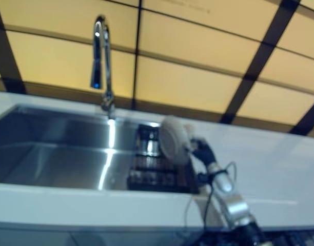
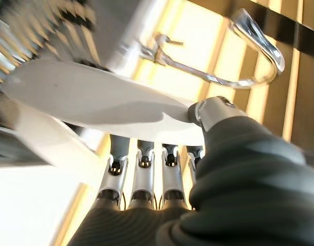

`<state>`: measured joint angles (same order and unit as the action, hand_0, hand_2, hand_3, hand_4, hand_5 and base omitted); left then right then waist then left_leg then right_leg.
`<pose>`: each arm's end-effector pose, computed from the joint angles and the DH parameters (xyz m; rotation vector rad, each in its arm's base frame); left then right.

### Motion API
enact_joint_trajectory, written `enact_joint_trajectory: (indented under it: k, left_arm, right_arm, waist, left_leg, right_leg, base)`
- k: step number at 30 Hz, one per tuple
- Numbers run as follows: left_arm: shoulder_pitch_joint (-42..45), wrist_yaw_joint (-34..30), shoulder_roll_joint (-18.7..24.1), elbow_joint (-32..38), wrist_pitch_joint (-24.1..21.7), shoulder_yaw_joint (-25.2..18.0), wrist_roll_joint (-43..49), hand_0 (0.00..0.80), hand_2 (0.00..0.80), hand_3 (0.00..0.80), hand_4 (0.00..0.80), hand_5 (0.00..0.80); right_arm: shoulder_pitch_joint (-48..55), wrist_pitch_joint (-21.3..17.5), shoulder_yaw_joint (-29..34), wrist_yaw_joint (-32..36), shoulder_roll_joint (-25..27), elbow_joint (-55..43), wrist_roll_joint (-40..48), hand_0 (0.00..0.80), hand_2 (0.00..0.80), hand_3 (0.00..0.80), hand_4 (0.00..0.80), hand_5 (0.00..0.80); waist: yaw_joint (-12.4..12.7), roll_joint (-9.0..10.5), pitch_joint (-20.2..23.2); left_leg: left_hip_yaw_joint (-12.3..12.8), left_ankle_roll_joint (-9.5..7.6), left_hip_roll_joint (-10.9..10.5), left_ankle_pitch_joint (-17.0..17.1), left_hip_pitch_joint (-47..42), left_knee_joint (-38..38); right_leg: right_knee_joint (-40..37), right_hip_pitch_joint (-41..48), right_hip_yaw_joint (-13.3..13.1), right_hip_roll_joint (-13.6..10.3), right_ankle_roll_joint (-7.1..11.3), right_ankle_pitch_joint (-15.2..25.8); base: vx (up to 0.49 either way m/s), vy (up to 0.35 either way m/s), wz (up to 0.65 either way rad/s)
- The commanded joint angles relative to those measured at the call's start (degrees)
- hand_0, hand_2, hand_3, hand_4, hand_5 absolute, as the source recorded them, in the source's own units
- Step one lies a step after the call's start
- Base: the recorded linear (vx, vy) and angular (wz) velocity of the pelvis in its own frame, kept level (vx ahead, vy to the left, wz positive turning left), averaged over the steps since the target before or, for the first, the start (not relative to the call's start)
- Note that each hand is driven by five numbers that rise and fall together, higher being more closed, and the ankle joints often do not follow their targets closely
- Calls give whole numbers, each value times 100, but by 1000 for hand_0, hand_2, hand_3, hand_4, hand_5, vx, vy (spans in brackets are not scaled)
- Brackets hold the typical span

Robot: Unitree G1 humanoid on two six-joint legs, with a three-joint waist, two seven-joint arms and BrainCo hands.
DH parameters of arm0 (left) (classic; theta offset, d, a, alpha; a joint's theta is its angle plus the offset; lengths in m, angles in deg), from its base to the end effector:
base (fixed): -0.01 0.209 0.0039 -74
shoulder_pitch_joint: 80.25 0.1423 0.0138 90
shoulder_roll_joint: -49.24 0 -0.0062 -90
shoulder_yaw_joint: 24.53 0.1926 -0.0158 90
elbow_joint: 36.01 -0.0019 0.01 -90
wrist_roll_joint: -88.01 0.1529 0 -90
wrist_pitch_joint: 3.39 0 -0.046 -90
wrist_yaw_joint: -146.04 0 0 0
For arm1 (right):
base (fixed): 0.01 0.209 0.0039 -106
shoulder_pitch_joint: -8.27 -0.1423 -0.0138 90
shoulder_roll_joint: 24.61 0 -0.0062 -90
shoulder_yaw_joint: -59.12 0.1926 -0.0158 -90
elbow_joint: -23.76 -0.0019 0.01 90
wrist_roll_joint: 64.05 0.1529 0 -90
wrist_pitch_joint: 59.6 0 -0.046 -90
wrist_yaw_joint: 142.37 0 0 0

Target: Take plates into dishwasher

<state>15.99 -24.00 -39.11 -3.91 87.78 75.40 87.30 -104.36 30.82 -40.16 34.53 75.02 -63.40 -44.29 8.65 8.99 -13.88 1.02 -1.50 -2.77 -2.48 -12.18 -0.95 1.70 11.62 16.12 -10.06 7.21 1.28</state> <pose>0.0728 0.2438 -0.1275 0.4448 1.1223 0.1686 0.2868 -0.1814 0.1267 -0.1285 -0.2729 0.1625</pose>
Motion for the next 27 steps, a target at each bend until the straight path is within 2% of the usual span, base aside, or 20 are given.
enact_joint_trajectory:
  k: [1,9,14,23,27]
  left_arm:
    - [-215,-64,-75,-270,-345,289,190,0,0,0,0,0]
    - [-257,-114,-65,-553,-531,375,99,0,0,0,0,0]
    - [-323,-165,15,-655,-569,411,4,0,0,0,0,0]
    - [-333,-173,140,-758,-616,455,-117,0,0,0,0,0]
    - [-333,-176,201,-768,-636,425,-168,0,0,0,0,0]
  right_arm:
    - [-991,-29,347,-450,480,-278,262,800,800,800,800,800]
    - [-1916,291,359,-996,975,-41,447,800,800,800,800,800]
    - [-2511,507,290,-1442,1482,191,571,800,800,800,800,800]
    - [-3046,595,290,-2031,2322,538,907,800,800,800,800,800]
    - [-3028,702,409,-2167,2813,562,1054,800,800,800,800,800]
  waist:
    - [28,-223,546]
    - [-15,-260,739]
    - [-40,-265,826]
    - [-118,-252,914]
    - [-242,-245,957]
  left_leg:
    - [-42,-46,93,105,240,185]
    - [6,28,83,142,193,293]
    - [42,75,91,181,184,356]
    - [93,124,90,234,188,438]
    - [172,157,114,258,225,480]
  right_leg:
    - [224,-253,-90,-31,307,396]
    - [124,-197,-126,41,186,227]
    - [49,-170,-137,90,124,167]
    - [-36,-173,-186,165,76,154]
    - [-87,-223,-262,222,49,147]
  base:
    - [0,0,0]
    - [-11,5,0]
    - [-15,-3,0]
    - [-16,-8,-1]
    - [-53,-29,-1]
